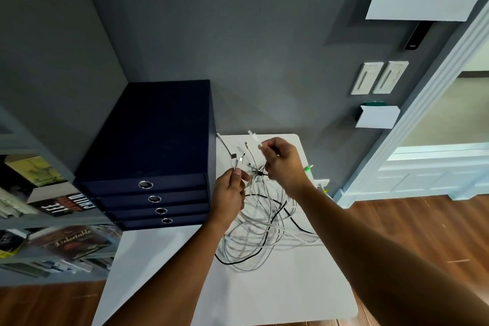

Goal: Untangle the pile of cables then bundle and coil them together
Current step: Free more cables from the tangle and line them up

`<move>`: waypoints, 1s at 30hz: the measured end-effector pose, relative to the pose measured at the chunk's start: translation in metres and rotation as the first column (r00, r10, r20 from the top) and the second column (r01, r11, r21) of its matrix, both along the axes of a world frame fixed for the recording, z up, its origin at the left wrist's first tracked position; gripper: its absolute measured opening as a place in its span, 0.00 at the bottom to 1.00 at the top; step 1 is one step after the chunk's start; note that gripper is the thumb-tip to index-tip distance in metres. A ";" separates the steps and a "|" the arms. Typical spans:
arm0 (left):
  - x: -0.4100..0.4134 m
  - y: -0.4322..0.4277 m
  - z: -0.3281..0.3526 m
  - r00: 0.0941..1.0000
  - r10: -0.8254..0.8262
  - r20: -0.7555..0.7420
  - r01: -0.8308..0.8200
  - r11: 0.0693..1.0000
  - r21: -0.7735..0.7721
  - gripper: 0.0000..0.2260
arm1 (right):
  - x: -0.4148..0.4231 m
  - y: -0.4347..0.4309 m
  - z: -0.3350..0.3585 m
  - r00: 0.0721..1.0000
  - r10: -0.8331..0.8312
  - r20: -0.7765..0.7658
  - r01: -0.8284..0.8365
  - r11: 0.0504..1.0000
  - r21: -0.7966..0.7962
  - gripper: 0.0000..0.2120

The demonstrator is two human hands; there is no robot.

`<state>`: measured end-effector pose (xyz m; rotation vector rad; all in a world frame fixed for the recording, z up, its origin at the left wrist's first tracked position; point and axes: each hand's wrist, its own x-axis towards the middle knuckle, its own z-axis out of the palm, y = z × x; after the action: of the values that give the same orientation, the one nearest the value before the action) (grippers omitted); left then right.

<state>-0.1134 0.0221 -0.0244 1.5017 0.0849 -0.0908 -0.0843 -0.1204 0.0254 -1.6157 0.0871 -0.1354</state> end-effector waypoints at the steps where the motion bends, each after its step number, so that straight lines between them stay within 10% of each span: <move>1: 0.000 0.000 0.001 1.000 0.004 0.012 -0.004 1.000 0.026 0.17 | -0.004 0.003 -0.005 1.000 0.006 -0.005 -0.006 1.000 -0.028 0.04; 14: 0.001 -0.008 0.009 0.991 0.101 0.092 -0.106 0.993 0.046 0.13 | -0.035 0.037 -0.024 0.999 -0.048 -0.015 0.046 0.990 -0.131 0.06; 18: 0.007 -0.005 0.001 0.975 0.185 0.125 -0.197 0.976 0.095 0.12 | -0.040 0.031 -0.031 0.993 0.109 0.040 -0.095 0.961 -0.258 0.23; 30: 0.009 -0.018 0.010 0.983 0.127 0.134 -0.141 0.985 0.096 0.17 | -0.033 0.012 -0.008 0.998 0.027 0.055 -0.021 0.995 -0.101 0.11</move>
<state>-0.1043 0.0039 -0.0141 1.5993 0.0893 0.1198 -0.1176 -0.1088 0.0176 -1.7111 0.0176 -0.1692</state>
